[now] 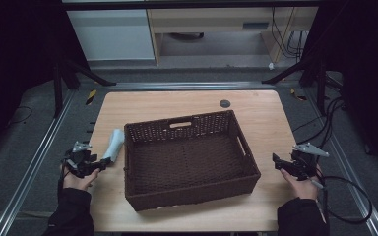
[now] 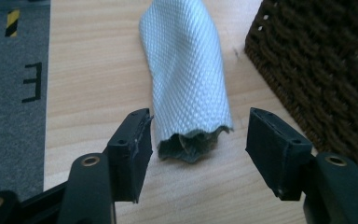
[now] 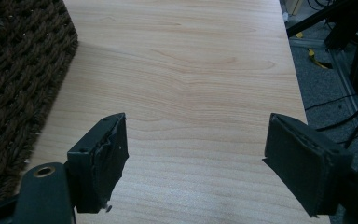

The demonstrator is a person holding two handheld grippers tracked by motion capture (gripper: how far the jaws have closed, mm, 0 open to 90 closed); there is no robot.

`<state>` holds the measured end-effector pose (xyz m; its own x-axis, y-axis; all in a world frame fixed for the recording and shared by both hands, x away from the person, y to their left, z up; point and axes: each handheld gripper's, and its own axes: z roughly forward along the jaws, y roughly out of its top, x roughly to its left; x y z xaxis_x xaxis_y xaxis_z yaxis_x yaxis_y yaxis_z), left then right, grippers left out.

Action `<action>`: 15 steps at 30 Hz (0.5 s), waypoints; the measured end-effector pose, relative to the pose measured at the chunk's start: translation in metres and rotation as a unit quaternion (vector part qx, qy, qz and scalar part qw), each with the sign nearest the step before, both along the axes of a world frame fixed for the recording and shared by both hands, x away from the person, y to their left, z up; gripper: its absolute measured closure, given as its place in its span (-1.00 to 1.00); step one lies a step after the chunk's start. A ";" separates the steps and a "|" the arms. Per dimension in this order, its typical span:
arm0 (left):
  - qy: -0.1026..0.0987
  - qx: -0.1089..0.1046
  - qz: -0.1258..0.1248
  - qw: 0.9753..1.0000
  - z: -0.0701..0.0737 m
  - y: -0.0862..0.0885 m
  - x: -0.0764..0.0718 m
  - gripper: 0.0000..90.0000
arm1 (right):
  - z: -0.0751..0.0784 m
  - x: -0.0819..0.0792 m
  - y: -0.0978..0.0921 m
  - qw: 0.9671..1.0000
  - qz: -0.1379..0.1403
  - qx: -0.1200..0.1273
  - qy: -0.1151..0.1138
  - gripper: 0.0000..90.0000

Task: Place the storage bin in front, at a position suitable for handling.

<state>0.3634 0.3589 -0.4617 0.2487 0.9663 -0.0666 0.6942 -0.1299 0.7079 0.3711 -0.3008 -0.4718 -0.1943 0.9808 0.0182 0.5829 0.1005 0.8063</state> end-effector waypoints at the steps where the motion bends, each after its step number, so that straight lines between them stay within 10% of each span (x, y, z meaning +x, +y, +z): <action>1: 0.000 0.000 0.000 1.000 0.000 0.000 0.000 -0.16 | 0.001 0.000 0.000 1.000 0.002 0.000 -0.001 -0.50; 15: -0.041 -0.014 0.002 0.999 0.026 -0.010 -0.004 -0.28 | 0.020 0.005 0.016 0.999 0.040 0.007 -0.017 -0.24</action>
<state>0.3594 0.3488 -0.4356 0.2516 0.9650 -0.0736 0.6334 -0.1067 0.7664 0.3761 -0.2849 -0.4519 -0.2722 0.9620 0.0231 0.5449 0.1343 0.8277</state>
